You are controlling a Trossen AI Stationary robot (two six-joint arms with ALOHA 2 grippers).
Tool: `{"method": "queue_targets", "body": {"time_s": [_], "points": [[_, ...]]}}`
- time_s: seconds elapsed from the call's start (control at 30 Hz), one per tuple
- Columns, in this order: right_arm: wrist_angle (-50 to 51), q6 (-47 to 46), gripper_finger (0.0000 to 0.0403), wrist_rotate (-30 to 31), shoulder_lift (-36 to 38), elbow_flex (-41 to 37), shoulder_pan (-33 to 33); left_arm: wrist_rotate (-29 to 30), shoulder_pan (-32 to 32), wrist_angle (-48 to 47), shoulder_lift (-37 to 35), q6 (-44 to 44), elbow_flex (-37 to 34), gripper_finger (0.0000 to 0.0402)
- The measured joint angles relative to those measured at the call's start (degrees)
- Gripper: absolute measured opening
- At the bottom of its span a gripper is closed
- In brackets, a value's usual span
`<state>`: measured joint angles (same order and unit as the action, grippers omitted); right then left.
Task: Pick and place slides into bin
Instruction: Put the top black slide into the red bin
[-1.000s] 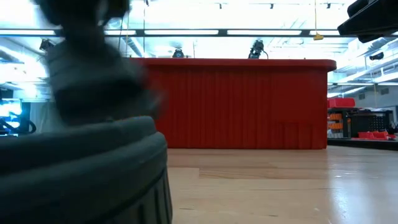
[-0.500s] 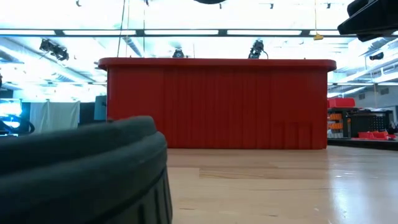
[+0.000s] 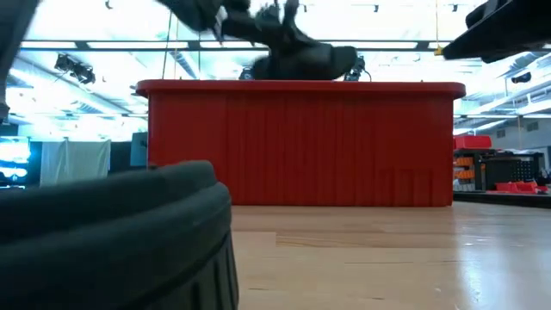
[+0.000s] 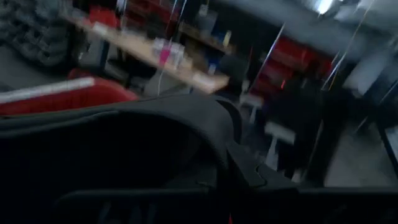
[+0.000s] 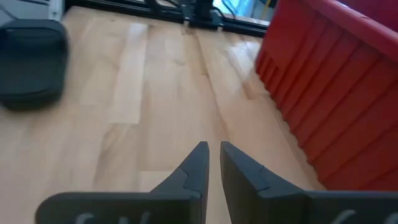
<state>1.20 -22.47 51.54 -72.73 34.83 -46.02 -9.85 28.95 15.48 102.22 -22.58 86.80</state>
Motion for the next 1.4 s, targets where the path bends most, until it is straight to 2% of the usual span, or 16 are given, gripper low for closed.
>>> {"method": "queue_targets", "body": {"time_s": [0.13, 0.27, 0.37, 0.5, 0.6, 0.67, 0.77, 0.93, 1.17, 1.4], "points": [[0.2, 0.1, 0.0048, 0.0, 0.0, 0.0, 1.5, -4.0, 5.1, 10.2, 11.1, -10.6, 5.5, 0.0012], [1.2, 0.2, 0.0048, -0.3, 0.0, 0.0, 2.7, -8.0, 7.3, 8.9, 23.1, -18.2, 14.3, 0.0012], [2.2, 0.2, 0.0048, -0.5, 0.0, 0.0, 3.5, -9.7, 7.3, 8.8, 30.6, -20.5, 21.9, 0.0013], [3.1, -0.5, 0.0048, -2.0, 0.0, 0.0, 3.5, -10.7, 7.0, 8.2, 37.8, -25.4, 30.8, 0.0019], [3.1, -1.8, 0.0048, -3.3, 0.0, 0.0, 3.5, -10.6, 6.7, 3.2, 41.6, -26.4, 34.6, 0.0014], [3.1, -2.9, 0.0048, -4.2, 0.0, 0.0, 3.5, -9.6, 6.6, -0.8, 42.6, -27.4, 35.9, 0.0013], [3.5, -5.6, 0.0048, -5.7, 0.0, 0.0, 3.5, -5.1, 6.4, -8.0, 42.2, -29.6, 36.6, 0.0019], [3.5, -9.3, 0.0048, -7.1, 0.0, 0.0, 3.5, -4.3, 6.5, -18.6, 42.5, -34.6, 36.4, 0.0043], [3.5, -11.9, 0.0048, -7.1, 0.0, 0.0, 3.5, -4.0, 5.1, -19.4, 42.4, -35.4, 36.4, 0.0072], [3.5, -13.2, 0.0048, -8.4, 0.0, 0.0, 3.5, -4.1, 3.1, -21.9, 42.4, -39.0, 36.4, 0.0144]]}}
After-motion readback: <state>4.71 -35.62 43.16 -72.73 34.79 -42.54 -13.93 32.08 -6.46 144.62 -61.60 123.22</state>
